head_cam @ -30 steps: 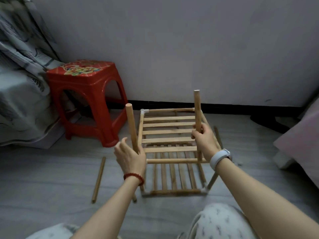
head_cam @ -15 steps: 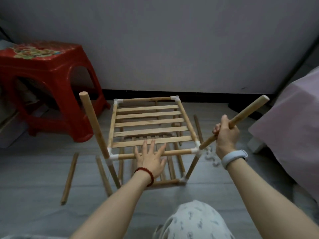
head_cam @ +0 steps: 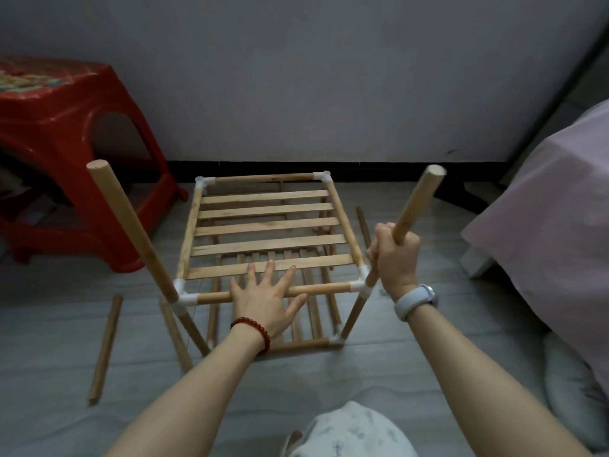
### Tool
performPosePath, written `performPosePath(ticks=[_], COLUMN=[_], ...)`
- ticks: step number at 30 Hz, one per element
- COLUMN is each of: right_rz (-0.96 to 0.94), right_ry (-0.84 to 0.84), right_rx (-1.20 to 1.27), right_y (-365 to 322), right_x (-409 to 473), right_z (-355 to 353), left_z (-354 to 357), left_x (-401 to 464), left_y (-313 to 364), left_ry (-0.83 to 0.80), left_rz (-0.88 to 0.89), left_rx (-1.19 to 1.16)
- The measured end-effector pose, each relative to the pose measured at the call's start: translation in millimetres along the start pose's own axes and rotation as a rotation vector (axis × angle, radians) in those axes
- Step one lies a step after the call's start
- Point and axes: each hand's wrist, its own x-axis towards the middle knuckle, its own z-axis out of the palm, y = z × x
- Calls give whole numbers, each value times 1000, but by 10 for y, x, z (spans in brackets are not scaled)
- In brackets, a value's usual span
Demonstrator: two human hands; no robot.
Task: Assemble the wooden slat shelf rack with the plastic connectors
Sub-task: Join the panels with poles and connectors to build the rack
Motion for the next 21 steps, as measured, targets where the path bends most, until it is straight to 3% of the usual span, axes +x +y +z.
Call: performPosePath(ticks=[6, 10, 16, 21], right_rz=[31, -16, 75, 14], right_ry=[232, 209, 126, 323], right_rx=[44, -58, -44, -39], right_y=[51, 95, -68, -178], right_x=[76, -27, -99, -135], right_z=[60, 189, 114, 266], left_z=[7, 16, -58, -21], left_x=[-7, -25, -19, -19], left_y=[-3, -17, -65, -64], left_ry=[-11, -54, -91, -49], left_rz=[18, 19, 16, 12], left_rx=[4, -35, -43, -32])
